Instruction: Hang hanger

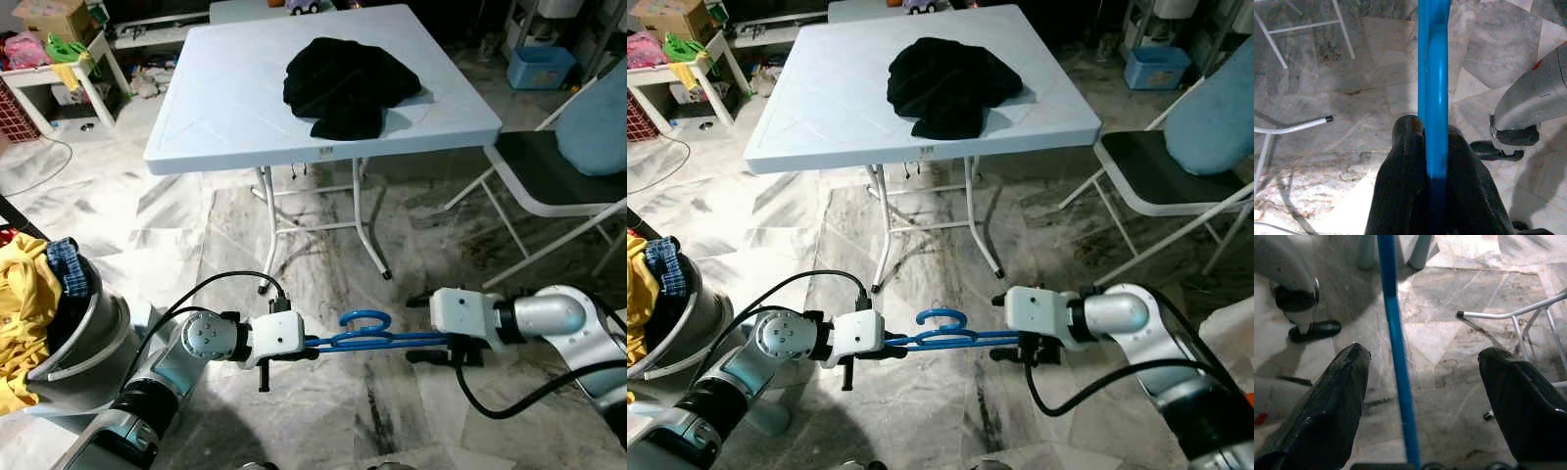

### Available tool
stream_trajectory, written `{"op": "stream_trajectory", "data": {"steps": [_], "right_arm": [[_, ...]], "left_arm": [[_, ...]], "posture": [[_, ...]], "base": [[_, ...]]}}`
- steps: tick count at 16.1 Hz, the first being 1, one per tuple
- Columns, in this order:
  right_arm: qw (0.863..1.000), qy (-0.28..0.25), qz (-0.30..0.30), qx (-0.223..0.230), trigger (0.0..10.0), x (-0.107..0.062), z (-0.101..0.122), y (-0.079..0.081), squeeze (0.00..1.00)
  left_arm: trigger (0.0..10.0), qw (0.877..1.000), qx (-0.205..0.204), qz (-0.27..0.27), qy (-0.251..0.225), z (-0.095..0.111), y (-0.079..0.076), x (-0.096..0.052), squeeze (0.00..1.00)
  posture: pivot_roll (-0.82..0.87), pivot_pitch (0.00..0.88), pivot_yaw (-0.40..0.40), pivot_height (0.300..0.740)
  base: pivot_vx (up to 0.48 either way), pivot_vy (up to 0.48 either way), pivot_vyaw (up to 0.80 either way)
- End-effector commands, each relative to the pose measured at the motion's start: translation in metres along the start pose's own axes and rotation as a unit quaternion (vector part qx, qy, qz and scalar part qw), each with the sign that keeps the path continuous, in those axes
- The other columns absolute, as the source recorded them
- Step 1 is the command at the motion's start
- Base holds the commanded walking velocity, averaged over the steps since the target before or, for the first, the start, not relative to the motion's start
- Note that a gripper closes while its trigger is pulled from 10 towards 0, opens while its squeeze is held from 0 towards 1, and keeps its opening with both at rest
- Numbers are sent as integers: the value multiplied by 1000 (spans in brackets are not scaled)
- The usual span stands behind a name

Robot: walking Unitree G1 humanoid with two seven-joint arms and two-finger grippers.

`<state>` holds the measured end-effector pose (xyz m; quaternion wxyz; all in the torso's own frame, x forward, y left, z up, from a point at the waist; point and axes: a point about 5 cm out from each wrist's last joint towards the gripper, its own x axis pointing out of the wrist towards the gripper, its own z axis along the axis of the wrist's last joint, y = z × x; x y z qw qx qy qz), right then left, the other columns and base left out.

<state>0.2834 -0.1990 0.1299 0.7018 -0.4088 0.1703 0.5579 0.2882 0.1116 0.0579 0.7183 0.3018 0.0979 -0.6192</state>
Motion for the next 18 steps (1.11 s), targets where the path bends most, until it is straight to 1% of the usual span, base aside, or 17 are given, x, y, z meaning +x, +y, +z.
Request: {"op": "stream_trajectory", "data": {"steps": [1,3,4,5,7,9,11,14,15,18], "right_arm": [[999,27,16,-18,0,-2,0,-1,0],[998,47,15,-26,0,-2,-3,-2,0],[998,56,6,-22,0,0,-5,-3,0],[998,62,2,-20,0,1,-6,-4,0],[997,75,-24,-13,0,3,-10,-8,0],[996,76,-53,-5,0,7,-12,-13,0],[994,79,-73,4,0,11,-16,-14,0],[991,84,-102,9,0,13,-21,-17,0],[989,89,-117,7,0,11,-23,-21,0],[988,90,-122,1,0,9,-22,-25,0]], "left_arm": [[10000,1000,10,-3,14,-3,1,-2,0],[10000,1000,15,0,16,-3,0,-1,0],[10000,999,26,4,23,-4,1,2,0],[10000,999,26,9,28,-4,2,3,0],[10000,998,29,36,35,-3,8,7,0],[10000,996,20,83,28,2,18,10,0],[10000,994,16,104,21,4,23,11,0],[10000,994,18,102,19,5,22,12,0],[10000,995,18,99,23,3,22,12,0],[10000,995,21,96,29,1,20,12,0]], "posture": [[-188,138,72,740],[-189,138,72,740],[-189,138,72,740],[-189,137,70,740],[-193,139,66,740],[-195,141,61,740],[-195,142,59,740],[-192,141,56,740],[-192,142,55,740],[-194,141,53,740]], "base": [[0,0,0],[0,0,0],[0,0,0],[0,0,0],[0,0,0],[0,0,0],[0,0,0],[0,0,0],[0,0,0],[0,0,0]]}}
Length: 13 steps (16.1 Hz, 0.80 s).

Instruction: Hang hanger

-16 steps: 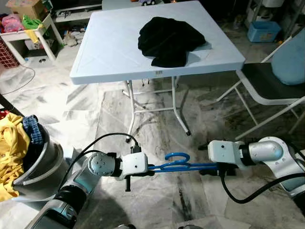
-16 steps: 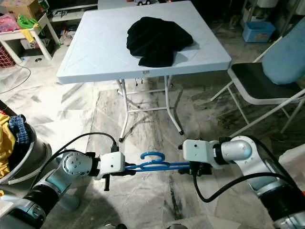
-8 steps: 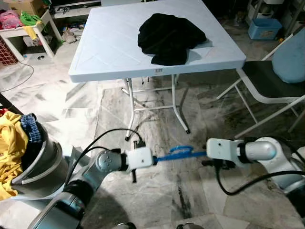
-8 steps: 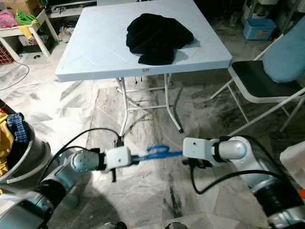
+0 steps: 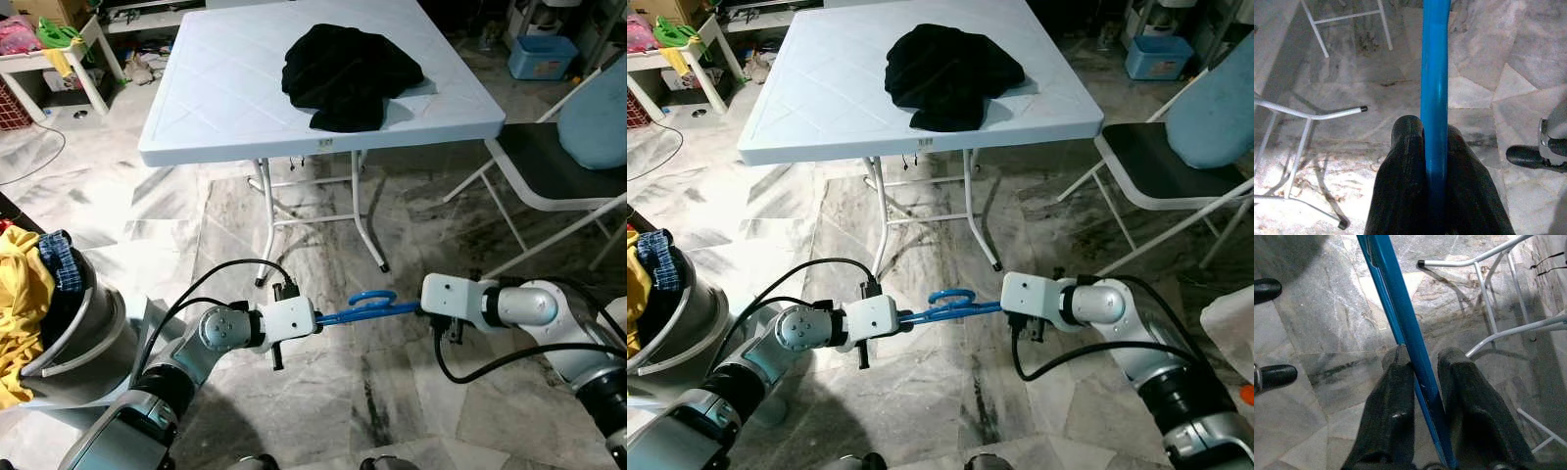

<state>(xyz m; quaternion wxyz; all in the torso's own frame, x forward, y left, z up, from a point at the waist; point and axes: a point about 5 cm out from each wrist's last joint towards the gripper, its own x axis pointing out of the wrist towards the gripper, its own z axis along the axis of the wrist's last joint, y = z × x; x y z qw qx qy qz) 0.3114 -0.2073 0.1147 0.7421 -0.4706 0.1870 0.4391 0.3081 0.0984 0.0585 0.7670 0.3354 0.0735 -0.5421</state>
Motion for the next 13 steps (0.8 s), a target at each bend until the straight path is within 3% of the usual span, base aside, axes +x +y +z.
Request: {"op": "stream_trajectory", "data": {"steps": [1,9,10,13], "right_arm": [[1000,2,-12,-2,0,-4,-2,-6,0],[1000,-3,0,-12,0,-2,-2,-6,0],[1000,-5,-1,-12,0,-2,-3,-5,0],[1000,-4,-8,-5,0,-2,-6,-4,0]], "left_arm": [[10000,1000,4,0,6,-2,2,-2,0],[10000,1000,3,22,4,-1,3,1,0],[10000,999,-6,54,-1,1,10,1,1000],[10000,993,35,109,-8,6,21,-2,1000]], "posture": [[-194,141,52,740],[-191,134,45,740],[-193,132,47,740],[-195,127,50,740]], "base": [[0,0,0],[0,0,0],[0,0,0],[0,0,0]]}}
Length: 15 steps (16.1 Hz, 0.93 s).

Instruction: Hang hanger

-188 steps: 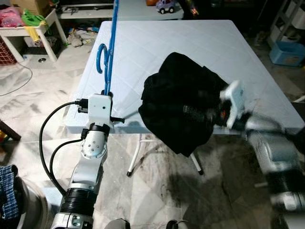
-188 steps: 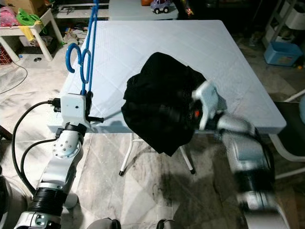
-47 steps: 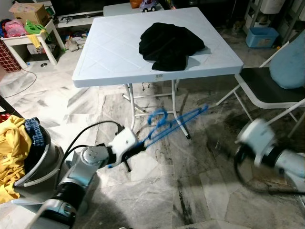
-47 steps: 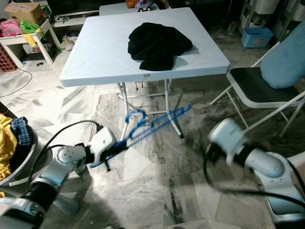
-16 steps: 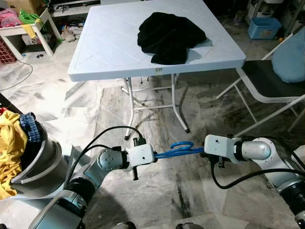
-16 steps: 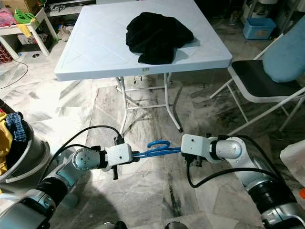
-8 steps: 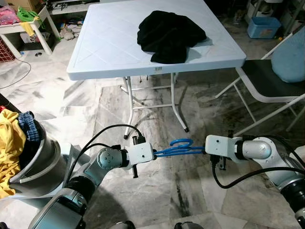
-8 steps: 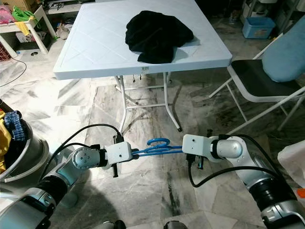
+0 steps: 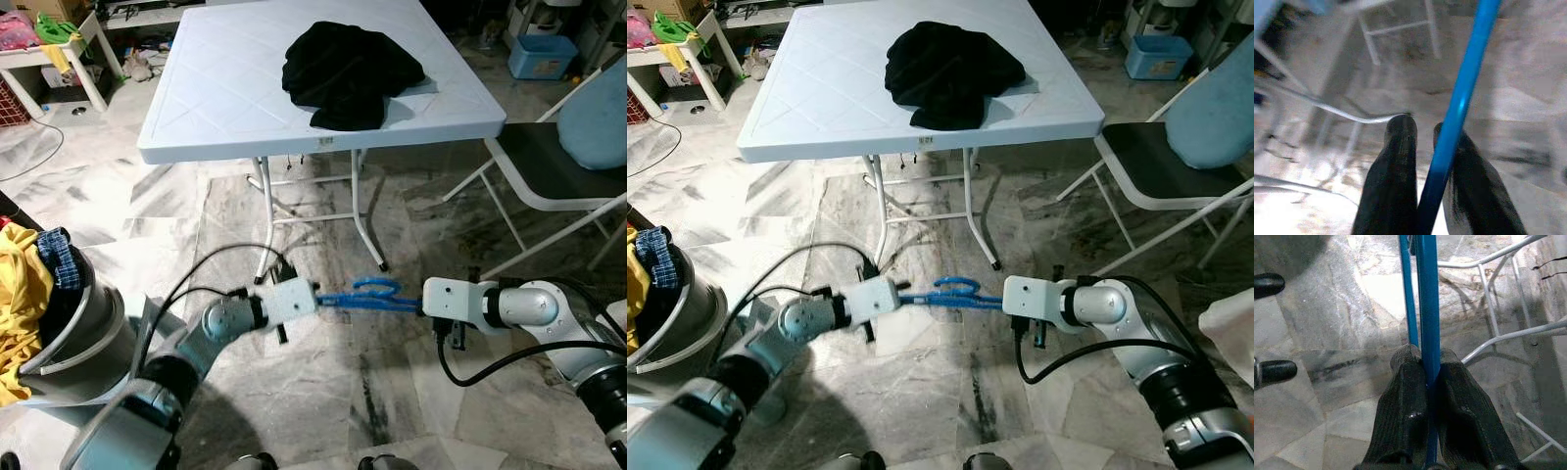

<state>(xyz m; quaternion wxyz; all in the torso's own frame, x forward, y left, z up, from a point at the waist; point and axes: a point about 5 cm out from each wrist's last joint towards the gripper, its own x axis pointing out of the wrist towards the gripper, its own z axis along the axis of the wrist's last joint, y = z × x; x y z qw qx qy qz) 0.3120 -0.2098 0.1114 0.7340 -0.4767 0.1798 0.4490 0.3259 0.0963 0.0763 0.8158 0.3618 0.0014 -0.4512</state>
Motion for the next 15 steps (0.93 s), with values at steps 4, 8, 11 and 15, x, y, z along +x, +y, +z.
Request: {"op": "stream_trajectory", "data": {"steps": [4,8,11,15], "right_arm": [[999,14,-47,14,0,-5,-9,-10,0],[995,20,-95,29,0,-3,-12,-16,0],[991,35,-114,68,0,3,-25,-5,0],[990,33,-123,66,0,9,-24,3,0]], "left_arm": [[10000,989,38,135,-36,11,31,-6,1000],[10000,984,21,158,-81,20,33,-6,1000],[10000,981,2,156,-118,21,20,-10,1000],[10000,982,-7,131,-134,21,8,-11,1000]], "posture": [[-206,108,62,740],[-197,94,56,740],[-189,95,57,740],[-193,104,53,740]], "base": [[0,0,0],[0,0,0],[0,0,0],[0,0,0]]}}
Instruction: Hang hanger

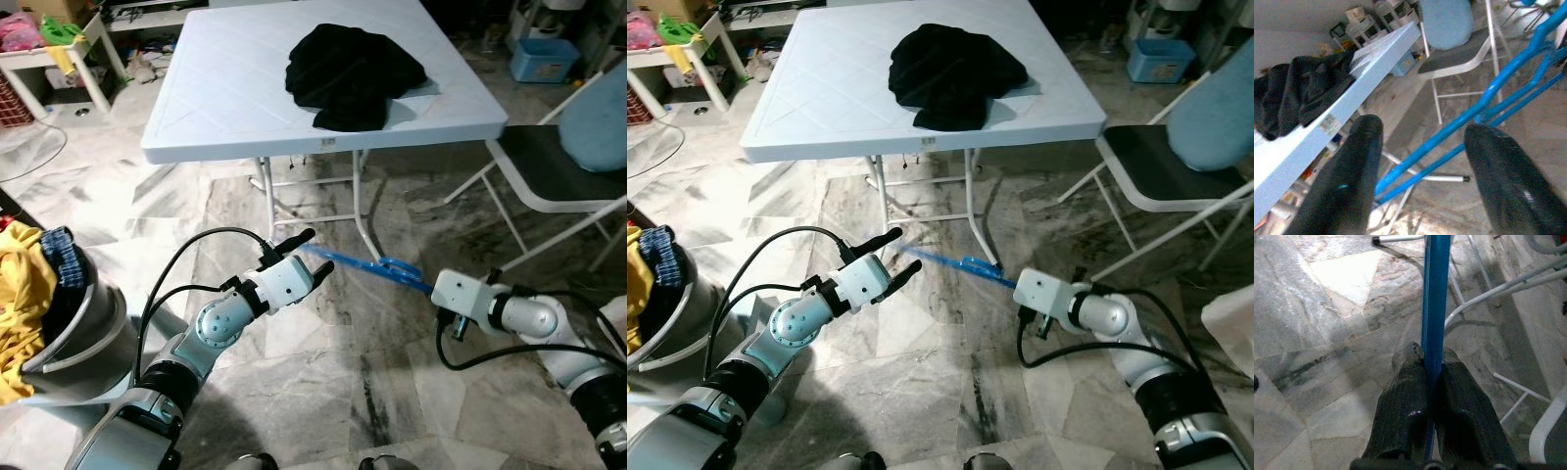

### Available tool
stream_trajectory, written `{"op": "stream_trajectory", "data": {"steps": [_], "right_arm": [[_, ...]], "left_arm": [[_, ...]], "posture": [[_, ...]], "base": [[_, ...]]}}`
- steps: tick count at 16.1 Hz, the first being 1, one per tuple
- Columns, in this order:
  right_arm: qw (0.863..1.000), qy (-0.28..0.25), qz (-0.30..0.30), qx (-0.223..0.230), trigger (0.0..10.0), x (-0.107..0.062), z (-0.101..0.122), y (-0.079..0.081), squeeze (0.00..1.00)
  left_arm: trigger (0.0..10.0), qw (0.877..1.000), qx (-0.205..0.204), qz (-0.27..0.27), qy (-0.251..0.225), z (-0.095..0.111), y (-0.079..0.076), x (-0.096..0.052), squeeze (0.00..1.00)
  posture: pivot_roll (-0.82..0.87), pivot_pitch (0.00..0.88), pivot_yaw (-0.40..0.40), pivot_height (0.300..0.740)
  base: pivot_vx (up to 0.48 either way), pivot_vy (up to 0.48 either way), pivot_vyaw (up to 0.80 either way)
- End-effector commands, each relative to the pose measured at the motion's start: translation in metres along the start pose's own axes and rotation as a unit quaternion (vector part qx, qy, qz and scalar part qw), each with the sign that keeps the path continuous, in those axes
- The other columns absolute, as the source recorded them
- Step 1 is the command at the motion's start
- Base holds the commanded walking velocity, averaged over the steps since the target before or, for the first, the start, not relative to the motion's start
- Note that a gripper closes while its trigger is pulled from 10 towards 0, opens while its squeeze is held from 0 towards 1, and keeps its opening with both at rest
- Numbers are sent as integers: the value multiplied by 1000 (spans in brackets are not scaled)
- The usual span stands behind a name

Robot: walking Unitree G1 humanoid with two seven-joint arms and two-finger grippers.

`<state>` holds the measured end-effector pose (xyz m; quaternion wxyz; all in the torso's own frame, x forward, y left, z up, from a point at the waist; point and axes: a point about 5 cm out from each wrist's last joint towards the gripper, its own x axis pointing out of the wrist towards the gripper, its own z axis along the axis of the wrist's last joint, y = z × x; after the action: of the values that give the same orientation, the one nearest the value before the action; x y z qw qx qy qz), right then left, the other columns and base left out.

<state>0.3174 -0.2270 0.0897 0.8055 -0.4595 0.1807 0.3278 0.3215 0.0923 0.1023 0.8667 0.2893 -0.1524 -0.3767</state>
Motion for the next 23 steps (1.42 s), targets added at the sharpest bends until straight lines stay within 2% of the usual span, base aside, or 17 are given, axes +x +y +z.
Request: {"op": "stream_trajectory", "data": {"steps": [1,3,5,6,8,9,10,11,13,14,15,16,17,18,20,21,23], "right_arm": [[1000,-10,-6,0,0,2,5,0,0],[999,-17,-18,-26,0,5,9,-2,0],[999,-6,-47,-7,0,5,6,-8,0],[998,-4,-61,14,0,6,4,-8,0],[988,-13,-102,117,0,6,1,-2,0],[970,-27,-135,198,2431,7,-1,6,0],[950,-24,-158,270,10000,6,-6,16,0],[933,-17,-172,315,10000,5,-11,24,0],[892,4,-211,400,10000,-1,-25,47,0],[872,15,-228,433,10000,-4,-29,59,0],[855,19,-254,452,10000,-7,-30,66,0],[839,16,-282,465,10000,-11,-28,70,0],[835,9,-291,467,10000,-12,-26,71,0],[815,-20,-300,495,10000,-14,-21,73,0],[791,-36,-305,529,10000,-17,-12,75,0],[788,-20,-341,512,10000,-21,-8,73,0],[764,-28,-350,542,10000,-21,-5,74,0]], "left_arm": [[10000,1000,1,-14,-2,-1,-4,-3,1000],[10000,999,-5,-36,-3,0,-9,0,1000],[10000,1000,-16,-7,3,0,-4,0,1000],[10000,999,-29,15,10,-3,-2,-1,1000],[10000,990,-94,103,33,-11,1,-8,1000],[10000,976,-142,158,43,-15,2,-11,1000],[10000,964,-169,198,52,-18,2,-15,1000],[10000,958,-174,219,62,-20,2,-17,1000],[10000,943,-195,253,97,-30,-1,-25,1000],[10000,935,-214,259,112,-35,-3,-30,863],[10000,936,-217,252,120,-38,-4,-33,0],[10000,936,-217,246,126,-39,-5,-34,0],[10000,937,-216,245,126,-39,-4,-34,0],[10000,936,-221,242,126,-39,-3,-32,0],[10000,933,-235,243,126,-37,-1,-28,0],[10000,930,-249,240,124,-35,-1,-24,0],[10000,929,-267,223,122,-33,-5,-20,0]], "posture": [[-193,105,53,740],[-184,106,52,740],[-184,105,55,740],[-186,108,56,740],[-193,112,54,740],[-192,112,46,740],[-188,109,42,740],[-189,107,43,740],[-193,106,44,740],[-199,106,45,740],[-216,111,49,740],[-223,113,51,740],[-229,113,53,740],[-232,112,53,740],[-243,107,57,740],[-247,106,58,740],[-252,103,62,740]], "base": [[0,0,0],[0,0,0],[0,0,0],[0,0,0],[0,0,0],[0,0,0],[0,0,0],[0,0,0],[0,0,0],[0,0,0],[0,0,0],[0,0,0],[0,0,0],[0,0,0],[0,0,0],[0,0,0],[0,0,0]]}}
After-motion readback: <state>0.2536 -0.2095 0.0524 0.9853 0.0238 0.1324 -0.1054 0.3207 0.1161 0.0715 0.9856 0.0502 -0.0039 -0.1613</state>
